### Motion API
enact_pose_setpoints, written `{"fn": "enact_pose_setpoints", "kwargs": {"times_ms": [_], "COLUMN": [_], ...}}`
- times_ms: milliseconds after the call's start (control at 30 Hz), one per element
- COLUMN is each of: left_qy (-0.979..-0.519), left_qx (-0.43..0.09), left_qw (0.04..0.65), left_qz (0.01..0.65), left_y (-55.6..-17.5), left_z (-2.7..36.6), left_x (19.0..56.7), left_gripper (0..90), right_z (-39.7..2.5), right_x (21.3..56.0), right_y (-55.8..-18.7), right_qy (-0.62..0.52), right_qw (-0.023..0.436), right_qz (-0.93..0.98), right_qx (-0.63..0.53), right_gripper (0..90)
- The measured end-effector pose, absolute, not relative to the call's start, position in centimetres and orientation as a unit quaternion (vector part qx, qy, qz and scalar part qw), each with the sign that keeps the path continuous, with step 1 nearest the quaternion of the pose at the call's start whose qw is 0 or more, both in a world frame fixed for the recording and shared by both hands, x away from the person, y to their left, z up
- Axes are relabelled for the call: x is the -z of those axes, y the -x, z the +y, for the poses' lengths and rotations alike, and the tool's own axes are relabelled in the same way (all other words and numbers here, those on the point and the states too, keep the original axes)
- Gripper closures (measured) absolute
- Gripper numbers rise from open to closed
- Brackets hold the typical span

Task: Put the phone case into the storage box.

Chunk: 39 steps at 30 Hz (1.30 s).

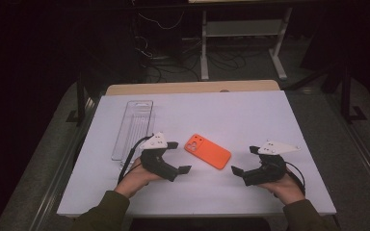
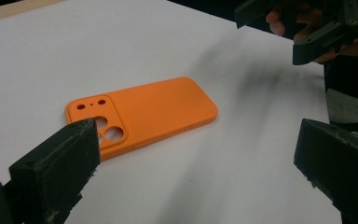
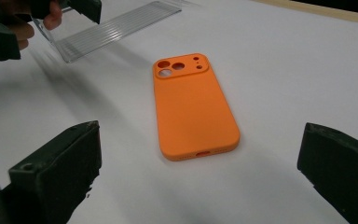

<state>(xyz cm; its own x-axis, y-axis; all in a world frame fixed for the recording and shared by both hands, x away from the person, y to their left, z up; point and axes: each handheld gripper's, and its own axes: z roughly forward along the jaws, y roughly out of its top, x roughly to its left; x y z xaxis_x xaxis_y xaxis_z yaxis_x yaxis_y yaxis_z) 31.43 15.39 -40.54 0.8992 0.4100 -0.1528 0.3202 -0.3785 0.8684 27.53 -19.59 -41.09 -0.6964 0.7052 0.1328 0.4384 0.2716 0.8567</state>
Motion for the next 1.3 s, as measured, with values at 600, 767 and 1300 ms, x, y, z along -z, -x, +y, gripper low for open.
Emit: {"fn": "enact_pose_setpoints", "kwargs": {"times_ms": [600, 767, 1300], "left_qy": [-0.829, -0.826, -0.830], "left_qx": [-0.045, -0.046, -0.041], "left_qw": [0.519, 0.521, 0.516], "left_qz": [0.204, 0.210, 0.208], "left_y": [-30.9, -30.9, -30.9], "left_z": [16.5, 16.7, 16.4], "left_x": [40.9, 41.0, 41.3], "left_gripper": [0.0, 0.0, 0.0], "right_z": [-19.4, -19.2, -18.4], "right_x": [41.2, 41.0, 40.2], "right_y": [-28.1, -28.4, -30.1], "right_qy": [-0.377, -0.377, -0.365], "right_qw": [0.145, 0.144, 0.139], "right_qz": [0.781, 0.782, 0.787], "right_qx": [-0.476, -0.476, -0.478], "right_gripper": [0.0, 0.0, 0.0]}}
